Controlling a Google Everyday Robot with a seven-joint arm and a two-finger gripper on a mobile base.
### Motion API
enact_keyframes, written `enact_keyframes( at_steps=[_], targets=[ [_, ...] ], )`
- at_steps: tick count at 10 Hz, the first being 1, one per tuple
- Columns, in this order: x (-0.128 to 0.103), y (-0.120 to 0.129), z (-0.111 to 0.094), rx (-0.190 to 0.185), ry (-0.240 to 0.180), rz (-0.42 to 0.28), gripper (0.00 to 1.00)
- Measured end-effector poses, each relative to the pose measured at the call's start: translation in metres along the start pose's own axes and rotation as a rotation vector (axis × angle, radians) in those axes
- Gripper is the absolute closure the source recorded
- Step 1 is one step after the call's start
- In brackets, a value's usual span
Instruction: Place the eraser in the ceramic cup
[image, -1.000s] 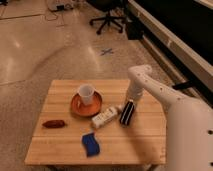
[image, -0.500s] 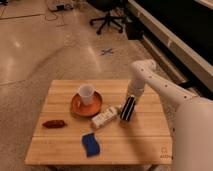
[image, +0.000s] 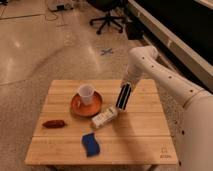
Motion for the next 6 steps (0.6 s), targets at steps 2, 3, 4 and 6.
enact_keyframes(
  at_steps=[2,3,4,6],
  targets=[
    [-0.001,-0.04,-0.018,0.083,0.021,-0.093,1.0],
    [-0.002,-0.051,-0.022,0.105,0.027,-0.121,1.0],
    [-0.005,-0.077,-0.031,0.159,0.04,-0.184,1.0],
    [-0.01,-0.099,-0.041,0.224,0.059,-0.249,1.0]
  ],
)
